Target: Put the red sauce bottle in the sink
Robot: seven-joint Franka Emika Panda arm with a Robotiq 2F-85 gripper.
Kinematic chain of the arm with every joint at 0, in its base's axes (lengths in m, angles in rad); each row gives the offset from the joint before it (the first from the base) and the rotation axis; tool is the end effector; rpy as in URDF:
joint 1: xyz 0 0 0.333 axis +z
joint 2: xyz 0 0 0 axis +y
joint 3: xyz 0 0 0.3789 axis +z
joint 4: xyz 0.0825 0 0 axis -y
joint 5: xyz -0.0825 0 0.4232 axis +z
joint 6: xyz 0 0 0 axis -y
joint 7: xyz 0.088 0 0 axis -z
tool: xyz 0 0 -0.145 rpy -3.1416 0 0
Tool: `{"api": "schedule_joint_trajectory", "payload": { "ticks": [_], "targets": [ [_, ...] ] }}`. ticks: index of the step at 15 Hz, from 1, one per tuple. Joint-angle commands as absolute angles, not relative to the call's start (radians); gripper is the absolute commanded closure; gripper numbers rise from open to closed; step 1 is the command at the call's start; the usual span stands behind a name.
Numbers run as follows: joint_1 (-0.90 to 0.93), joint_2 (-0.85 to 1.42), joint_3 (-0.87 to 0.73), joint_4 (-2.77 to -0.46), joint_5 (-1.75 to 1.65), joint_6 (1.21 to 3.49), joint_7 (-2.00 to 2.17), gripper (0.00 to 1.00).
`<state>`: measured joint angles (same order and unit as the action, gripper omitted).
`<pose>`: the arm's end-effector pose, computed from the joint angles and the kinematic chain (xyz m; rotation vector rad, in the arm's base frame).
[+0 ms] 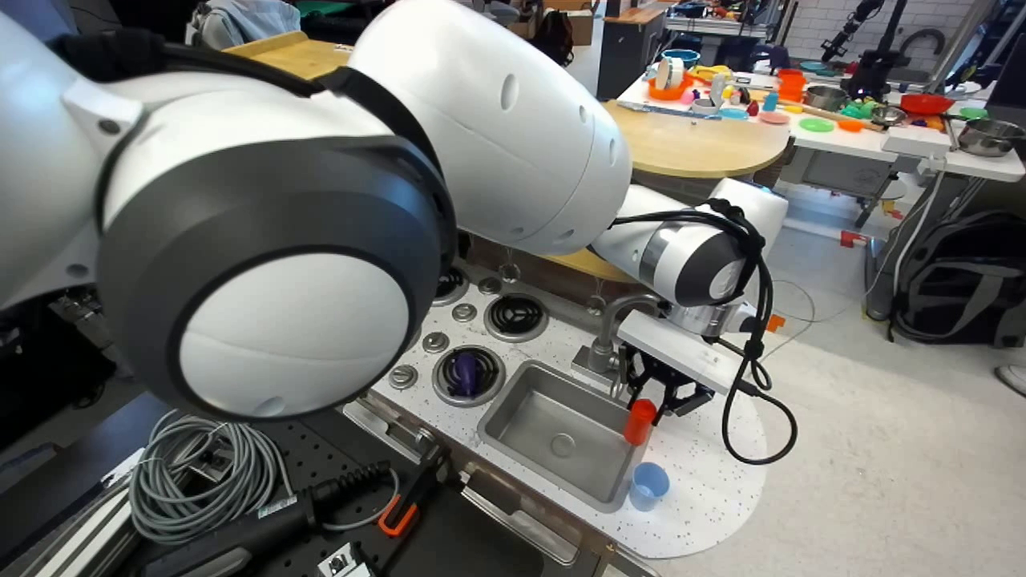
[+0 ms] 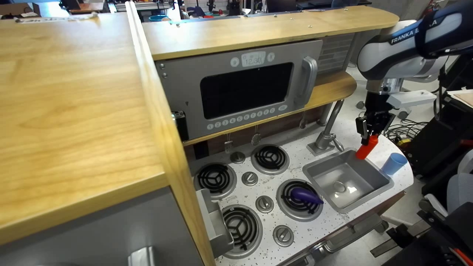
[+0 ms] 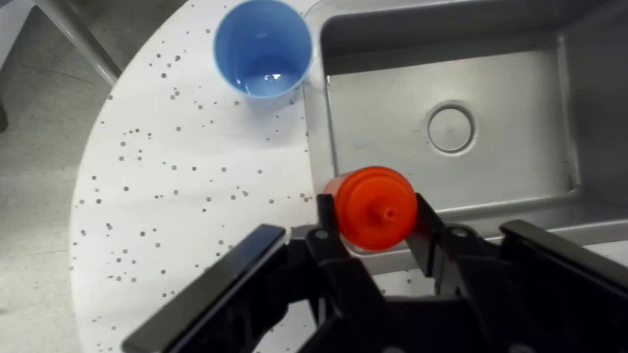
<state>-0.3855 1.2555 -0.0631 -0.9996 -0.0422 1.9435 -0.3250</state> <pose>0.7308 -0.3395 0.0049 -3.0773 0.1046 0.5054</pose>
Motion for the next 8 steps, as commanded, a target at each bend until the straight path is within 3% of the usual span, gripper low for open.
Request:
{"api": "schedule_joint_trajectory", "payload": {
  "ticks": [1, 8],
  "targets": [
    [-0.38, 1.177, -0.014, -1.106, -0.027, 1.955, -0.383, 0.87],
    [-0.358, 1.084, 0.011, -1.315, -0.058, 2.03, -0.426, 0.87]
  ]
}}
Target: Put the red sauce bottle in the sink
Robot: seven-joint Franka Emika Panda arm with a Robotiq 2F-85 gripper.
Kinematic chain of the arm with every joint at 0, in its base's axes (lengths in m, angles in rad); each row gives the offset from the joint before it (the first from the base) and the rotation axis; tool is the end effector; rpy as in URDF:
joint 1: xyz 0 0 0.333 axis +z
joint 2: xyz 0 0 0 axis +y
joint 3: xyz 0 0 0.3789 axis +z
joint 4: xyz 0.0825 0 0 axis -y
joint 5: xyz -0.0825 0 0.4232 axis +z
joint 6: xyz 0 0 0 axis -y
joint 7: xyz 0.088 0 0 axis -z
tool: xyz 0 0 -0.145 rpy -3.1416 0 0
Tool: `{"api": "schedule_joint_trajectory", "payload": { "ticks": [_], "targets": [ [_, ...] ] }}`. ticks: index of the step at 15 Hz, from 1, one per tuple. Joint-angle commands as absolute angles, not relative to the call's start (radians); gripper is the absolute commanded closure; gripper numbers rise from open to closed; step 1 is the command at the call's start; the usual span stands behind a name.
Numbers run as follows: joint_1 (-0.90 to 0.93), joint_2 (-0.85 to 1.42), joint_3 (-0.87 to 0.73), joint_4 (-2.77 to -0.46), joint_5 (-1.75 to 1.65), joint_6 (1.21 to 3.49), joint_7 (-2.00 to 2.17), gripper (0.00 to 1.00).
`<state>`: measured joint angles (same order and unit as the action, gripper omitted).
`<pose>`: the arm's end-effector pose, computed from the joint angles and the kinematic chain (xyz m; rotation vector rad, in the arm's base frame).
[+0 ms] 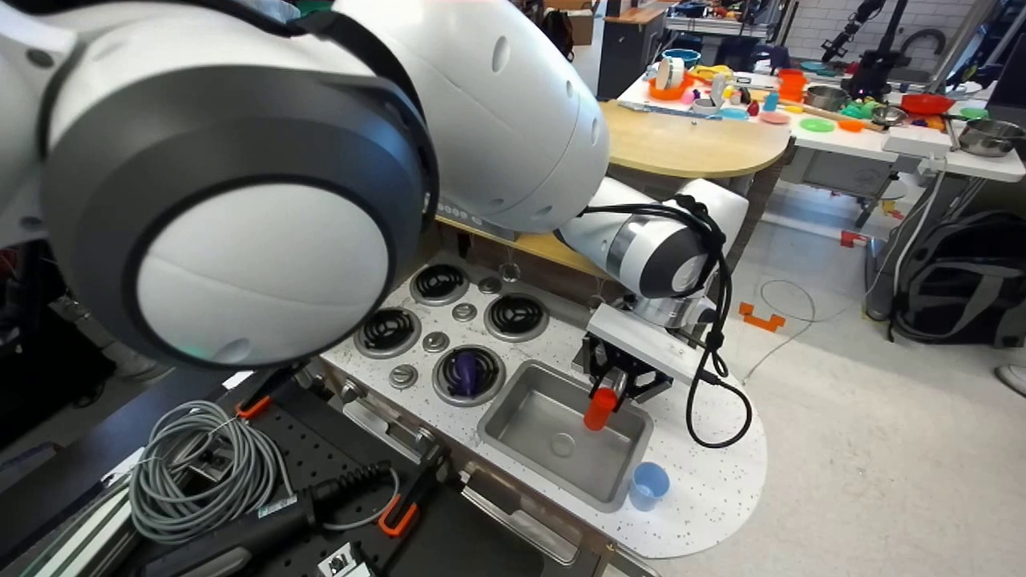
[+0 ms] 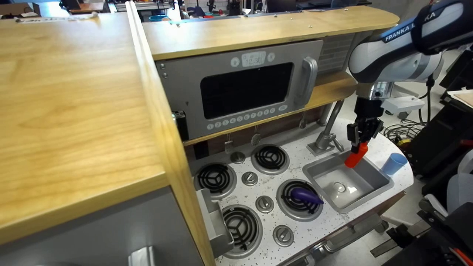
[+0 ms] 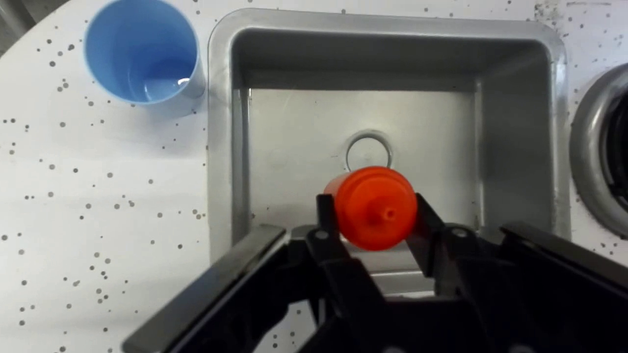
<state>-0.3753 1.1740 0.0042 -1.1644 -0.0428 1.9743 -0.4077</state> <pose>0.7193 -0.2852 0.0021 -2.9858 -0.0878 0.5268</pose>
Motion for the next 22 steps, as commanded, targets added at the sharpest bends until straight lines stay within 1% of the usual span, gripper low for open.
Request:
{"api": "schedule_joint_trajectory", "payload": {
  "ticks": [1, 10, 16, 22],
  "targets": [
    [-0.353, 1.068, 0.006, -1.355, -0.065, 2.043, -0.422, 0.87],
    [-0.31, 1.021, -0.052, -1.577, -0.07, 2.178, -0.387, 0.87],
    [-0.305, 1.014, -0.048, -1.654, -0.069, 2.36, -0.392, 0.87],
    [-0.274, 1.02, -0.056, -1.692, -0.074, 2.433, -0.364, 0.87]
  ]
}}
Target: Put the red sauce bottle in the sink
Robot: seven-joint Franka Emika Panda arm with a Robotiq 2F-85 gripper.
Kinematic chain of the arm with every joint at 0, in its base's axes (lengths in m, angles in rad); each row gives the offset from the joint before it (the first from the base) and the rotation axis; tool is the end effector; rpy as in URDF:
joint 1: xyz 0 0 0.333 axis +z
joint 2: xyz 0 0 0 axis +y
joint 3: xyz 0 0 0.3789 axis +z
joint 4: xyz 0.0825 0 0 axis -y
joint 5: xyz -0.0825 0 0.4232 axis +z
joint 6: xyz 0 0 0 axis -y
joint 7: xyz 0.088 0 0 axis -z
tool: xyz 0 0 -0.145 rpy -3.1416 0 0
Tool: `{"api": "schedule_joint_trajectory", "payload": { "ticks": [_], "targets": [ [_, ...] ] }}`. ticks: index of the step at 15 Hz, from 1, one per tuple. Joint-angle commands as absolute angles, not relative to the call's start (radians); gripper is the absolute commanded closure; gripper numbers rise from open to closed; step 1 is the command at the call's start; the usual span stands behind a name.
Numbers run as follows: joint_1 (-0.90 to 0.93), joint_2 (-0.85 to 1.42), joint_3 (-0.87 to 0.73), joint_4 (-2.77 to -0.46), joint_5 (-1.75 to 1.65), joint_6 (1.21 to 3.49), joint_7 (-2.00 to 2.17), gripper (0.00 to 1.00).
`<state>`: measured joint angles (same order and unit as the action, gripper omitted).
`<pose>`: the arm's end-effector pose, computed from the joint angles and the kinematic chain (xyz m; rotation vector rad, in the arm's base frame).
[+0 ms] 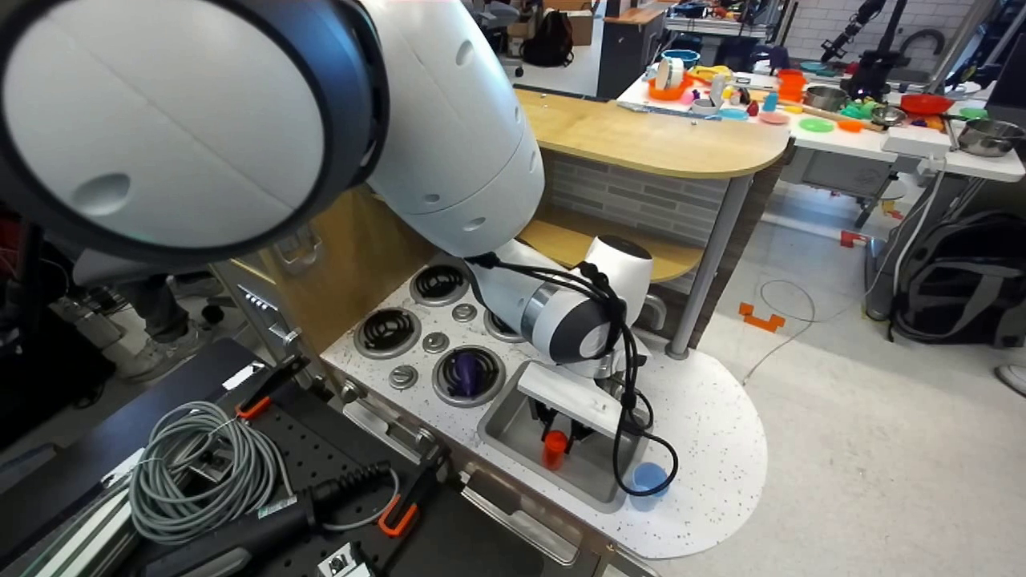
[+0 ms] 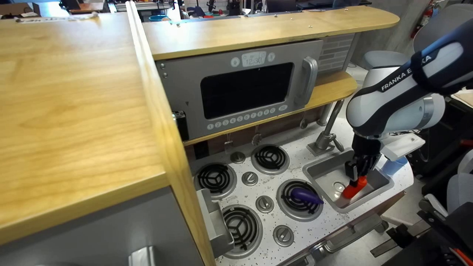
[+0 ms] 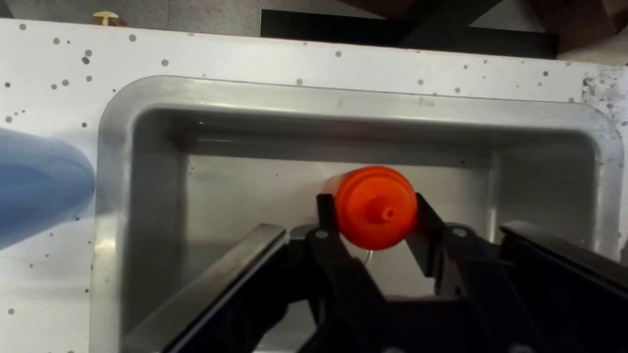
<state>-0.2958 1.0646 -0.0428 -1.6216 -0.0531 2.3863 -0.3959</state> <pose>0.6344 -0.2254 -0.0631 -3.0590 -0.1805 0.4709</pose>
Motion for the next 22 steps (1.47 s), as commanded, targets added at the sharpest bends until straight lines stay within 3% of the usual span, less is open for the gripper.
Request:
{"api": "schedule_joint_trajectory", "payload": {
  "ticks": [1, 5, 6, 7, 12, 22],
  "targets": [
    [-0.27, 1.022, -0.058, -1.696, -0.075, 2.441, -0.357, 0.87],
    [-0.258, 1.026, -0.066, -1.699, -0.073, 2.452, -0.331, 0.87],
    [-0.255, 1.026, -0.07, -1.698, -0.073, 2.449, -0.32, 0.47],
    [-0.253, 1.026, -0.073, -1.697, -0.074, 2.445, -0.313, 0.35],
    [-0.255, 1.018, -0.081, -1.7, -0.076, 2.439, -0.308, 0.0],
    [-0.31, 0.775, -0.096, -1.877, -0.054, 2.541, -0.327, 0.0]
  ]
}}
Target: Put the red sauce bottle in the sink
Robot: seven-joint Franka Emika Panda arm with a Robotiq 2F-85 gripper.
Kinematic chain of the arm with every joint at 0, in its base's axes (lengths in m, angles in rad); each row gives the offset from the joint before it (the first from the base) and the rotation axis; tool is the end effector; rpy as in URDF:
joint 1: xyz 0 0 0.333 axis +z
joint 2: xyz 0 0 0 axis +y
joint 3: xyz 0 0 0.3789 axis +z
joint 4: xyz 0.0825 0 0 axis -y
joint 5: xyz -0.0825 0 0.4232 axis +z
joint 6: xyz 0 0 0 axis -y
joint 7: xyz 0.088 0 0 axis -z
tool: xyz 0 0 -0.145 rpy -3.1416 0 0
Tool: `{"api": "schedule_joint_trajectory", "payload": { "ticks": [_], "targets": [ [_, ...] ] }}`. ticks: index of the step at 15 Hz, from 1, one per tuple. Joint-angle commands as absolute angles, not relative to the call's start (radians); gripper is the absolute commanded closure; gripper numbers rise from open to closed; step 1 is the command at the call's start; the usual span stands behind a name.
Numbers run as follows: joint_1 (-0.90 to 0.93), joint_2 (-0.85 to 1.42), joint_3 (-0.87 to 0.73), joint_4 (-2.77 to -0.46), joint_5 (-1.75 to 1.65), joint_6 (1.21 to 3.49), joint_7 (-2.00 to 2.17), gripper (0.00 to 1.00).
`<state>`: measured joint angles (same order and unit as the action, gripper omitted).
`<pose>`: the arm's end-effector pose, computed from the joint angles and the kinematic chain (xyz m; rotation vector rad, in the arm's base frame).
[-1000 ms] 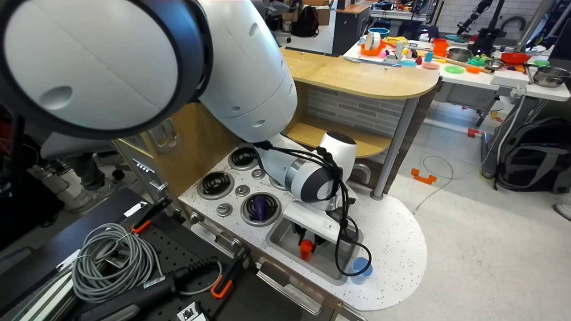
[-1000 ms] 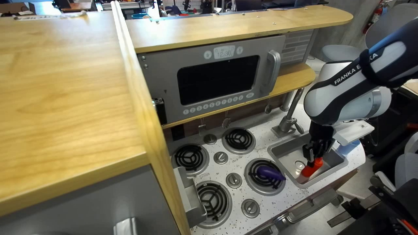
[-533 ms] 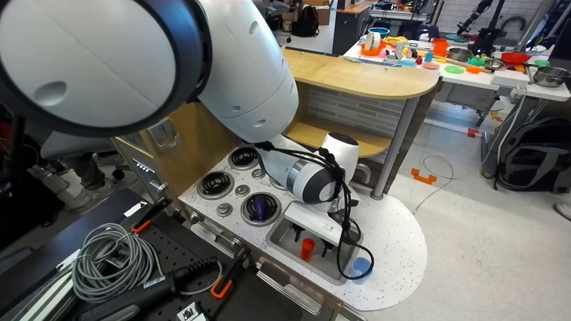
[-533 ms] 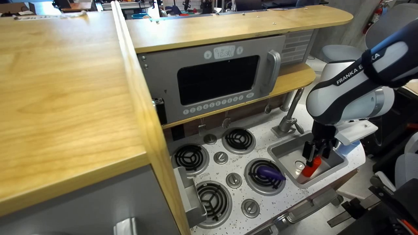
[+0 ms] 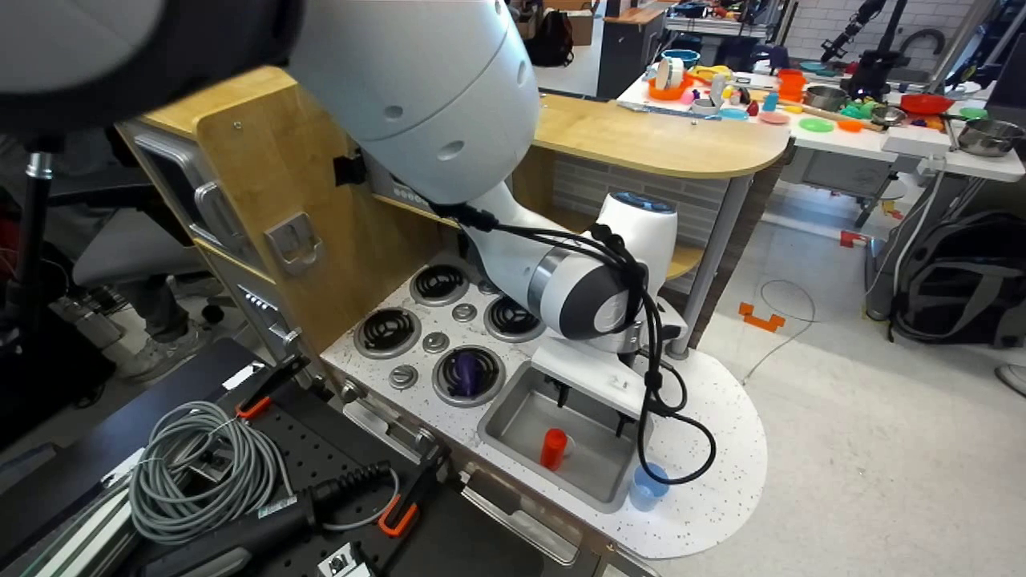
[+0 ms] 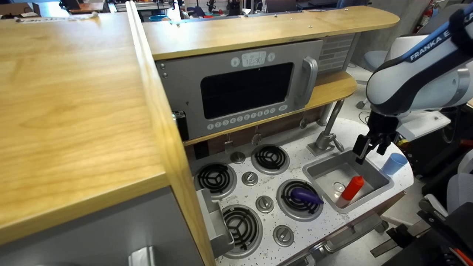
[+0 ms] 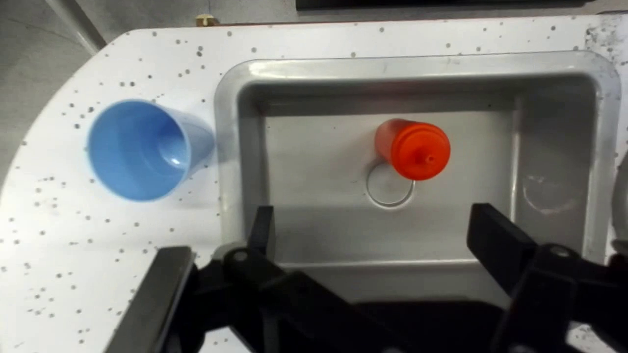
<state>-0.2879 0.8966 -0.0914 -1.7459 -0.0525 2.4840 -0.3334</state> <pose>0.6387 -0.2546 0.0182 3.0868 0.0414 -0.2821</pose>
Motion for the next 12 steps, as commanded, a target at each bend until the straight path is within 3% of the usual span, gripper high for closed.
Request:
{"api": "schedule_joint_trajectory", "payload": {
  "ticks": [1, 7, 8, 12],
  "targets": [
    [-0.322, 0.737, -0.098, -1.902, -0.046, 2.534, -0.329, 0.0],
    [-0.401, 0.477, -0.129, -2.045, -0.043, 2.354, -0.399, 0.0],
    [-0.378, 0.594, -0.118, -1.955, -0.031, 2.429, -0.357, 0.0],
    [-0.393, 0.495, -0.142, -2.021, -0.03, 2.364, -0.395, 0.0]
  ]
}}
